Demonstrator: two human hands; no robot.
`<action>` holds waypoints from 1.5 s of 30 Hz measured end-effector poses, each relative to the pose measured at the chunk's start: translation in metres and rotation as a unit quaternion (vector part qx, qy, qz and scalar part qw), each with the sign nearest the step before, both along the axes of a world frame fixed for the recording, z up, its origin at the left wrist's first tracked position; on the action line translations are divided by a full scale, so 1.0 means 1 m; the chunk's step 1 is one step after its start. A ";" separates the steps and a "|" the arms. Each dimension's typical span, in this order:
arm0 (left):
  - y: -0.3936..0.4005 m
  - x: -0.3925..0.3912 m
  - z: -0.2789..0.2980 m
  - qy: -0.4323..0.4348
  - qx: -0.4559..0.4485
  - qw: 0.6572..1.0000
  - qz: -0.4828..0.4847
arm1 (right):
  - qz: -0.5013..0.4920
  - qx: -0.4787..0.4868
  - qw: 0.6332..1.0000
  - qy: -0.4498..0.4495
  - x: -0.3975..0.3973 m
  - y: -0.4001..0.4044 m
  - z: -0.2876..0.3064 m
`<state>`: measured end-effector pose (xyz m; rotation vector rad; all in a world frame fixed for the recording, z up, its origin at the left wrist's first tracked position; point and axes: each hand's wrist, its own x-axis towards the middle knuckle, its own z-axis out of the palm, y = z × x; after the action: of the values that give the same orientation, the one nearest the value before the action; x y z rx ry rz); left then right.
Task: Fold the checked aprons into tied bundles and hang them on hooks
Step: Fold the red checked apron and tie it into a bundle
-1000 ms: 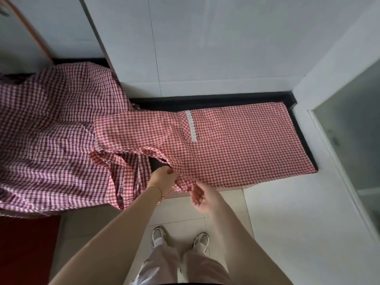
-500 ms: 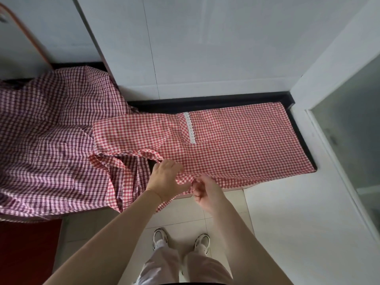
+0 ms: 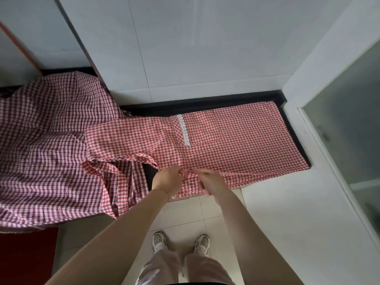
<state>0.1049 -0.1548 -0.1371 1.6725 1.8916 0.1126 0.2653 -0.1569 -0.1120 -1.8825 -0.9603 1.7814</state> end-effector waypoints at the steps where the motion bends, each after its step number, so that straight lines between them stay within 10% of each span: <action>1: 0.004 -0.005 0.002 -0.028 -0.014 0.999 0.022 | -0.001 0.001 1.000 -0.005 0.001 0.002 -0.002; 14: 0.040 -0.047 0.009 -0.153 -0.078 0.984 0.052 | 0.145 0.134 0.973 -0.122 -0.030 0.014 -0.018; 21: 0.033 -0.045 0.010 -0.074 -0.028 0.996 0.030 | 0.209 0.170 0.904 -0.331 -0.065 0.010 -0.034; 26: 0.035 -0.054 -0.002 0.159 -0.015 0.981 -0.113 | 0.158 0.163 0.934 -0.275 -0.064 0.007 -0.032; 33: 0.031 -0.058 -0.012 0.171 -0.145 0.965 -0.132 | 0.308 0.019 0.931 -0.194 -0.031 -0.005 -0.028; 37: 0.033 -0.054 -0.005 0.179 -0.159 0.962 -0.130 | 0.226 0.085 0.958 -0.152 -0.017 -0.012 -0.028; 45: 0.036 -0.018 -0.005 0.183 -0.016 0.947 -0.263 | 0.161 0.159 0.966 -0.123 -0.026 -0.024 -0.029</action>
<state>0.0867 -0.1189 -0.1420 2.2298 1.6023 -0.4692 0.2398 -0.1808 -0.1407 -1.8444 -1.6175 1.4559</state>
